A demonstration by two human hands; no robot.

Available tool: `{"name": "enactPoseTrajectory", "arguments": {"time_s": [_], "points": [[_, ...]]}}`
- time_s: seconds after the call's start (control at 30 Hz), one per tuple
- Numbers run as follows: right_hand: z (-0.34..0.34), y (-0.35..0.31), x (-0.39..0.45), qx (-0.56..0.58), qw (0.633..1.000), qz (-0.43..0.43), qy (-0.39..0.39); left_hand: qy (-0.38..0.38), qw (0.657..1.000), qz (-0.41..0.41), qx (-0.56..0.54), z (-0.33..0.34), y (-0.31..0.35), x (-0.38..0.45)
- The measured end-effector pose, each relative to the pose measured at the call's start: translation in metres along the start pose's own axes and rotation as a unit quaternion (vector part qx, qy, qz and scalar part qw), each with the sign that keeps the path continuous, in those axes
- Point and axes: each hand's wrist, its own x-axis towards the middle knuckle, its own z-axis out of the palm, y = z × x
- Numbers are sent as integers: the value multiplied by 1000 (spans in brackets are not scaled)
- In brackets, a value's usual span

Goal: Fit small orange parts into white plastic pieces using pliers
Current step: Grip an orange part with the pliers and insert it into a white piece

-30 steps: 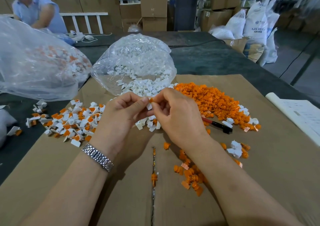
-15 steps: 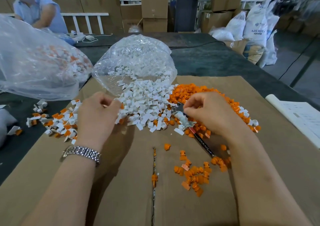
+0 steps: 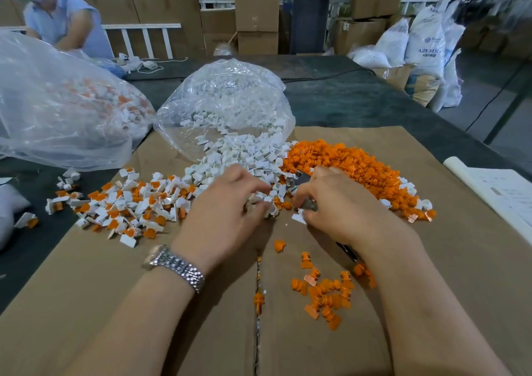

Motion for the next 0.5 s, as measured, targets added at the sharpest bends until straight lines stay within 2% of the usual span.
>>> {"name": "enactPoseTrajectory", "arguments": {"time_s": [0.17,0.5], "points": [[3,-2,2,-3,1000,0,17,-26,996,44,79,15,7,4],[20,-23,17,-22,993,31,114,-30,998,28,57,13,4,3]]}}
